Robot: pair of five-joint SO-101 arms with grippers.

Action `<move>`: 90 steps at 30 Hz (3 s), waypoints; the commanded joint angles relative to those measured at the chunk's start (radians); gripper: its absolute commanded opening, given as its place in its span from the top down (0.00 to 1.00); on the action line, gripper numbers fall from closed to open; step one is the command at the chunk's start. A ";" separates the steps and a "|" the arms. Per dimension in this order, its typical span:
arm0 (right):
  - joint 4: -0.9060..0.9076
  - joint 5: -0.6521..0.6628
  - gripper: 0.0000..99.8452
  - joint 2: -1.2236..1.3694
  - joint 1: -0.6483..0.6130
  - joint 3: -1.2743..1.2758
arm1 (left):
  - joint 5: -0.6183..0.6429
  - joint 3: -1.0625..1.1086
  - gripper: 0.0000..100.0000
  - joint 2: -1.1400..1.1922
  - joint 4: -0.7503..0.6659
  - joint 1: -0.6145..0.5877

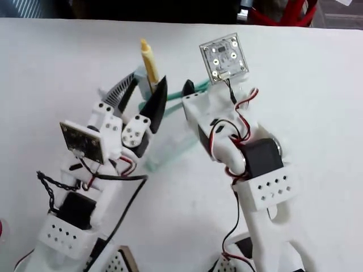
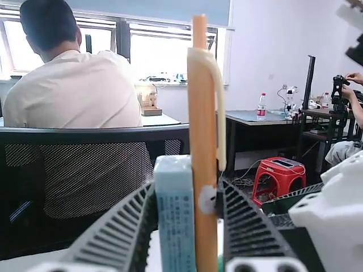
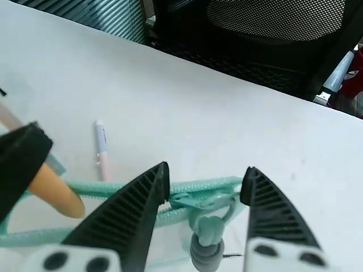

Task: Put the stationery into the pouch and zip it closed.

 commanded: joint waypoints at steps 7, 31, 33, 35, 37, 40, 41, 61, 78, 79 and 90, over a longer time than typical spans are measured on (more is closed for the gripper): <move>0.004 0.005 0.80 0.008 0.001 0.035 | -0.005 -0.189 0.89 -0.021 0.370 0.094; 0.002 -0.005 0.80 0.010 -0.007 0.035 | 0.015 -0.270 0.89 -0.038 0.489 0.154; 0.002 -0.005 0.80 0.010 -0.007 0.035 | 0.015 -0.262 0.89 -0.038 0.489 0.191; 0.002 -0.005 0.80 0.010 -0.004 0.035 | 0.015 -0.256 0.89 -0.036 0.494 0.229; 0.002 -0.005 0.80 0.008 0.001 0.035 | 0.015 -0.247 0.89 -0.033 0.494 0.242; 0.002 -0.005 0.80 0.008 0.002 0.035 | 0.015 -0.221 0.89 -0.033 0.489 0.242; 0.002 -0.005 0.80 0.008 0.002 0.035 | 0.015 -0.221 0.89 -0.033 0.494 0.242; 0.005 0.003 0.80 0.008 0.002 0.035 | 0.094 -0.219 0.71 -0.039 0.623 0.008; -0.036 -0.005 0.80 0.010 0.021 0.043 | -0.020 -0.221 0.70 -0.039 0.555 -0.018; -0.039 -0.005 0.80 0.008 0.008 0.046 | -0.020 -0.219 0.70 -0.039 0.554 0.010; -0.054 -0.005 0.80 0.010 -0.021 0.054 | -0.023 -0.229 0.71 -0.033 0.493 0.183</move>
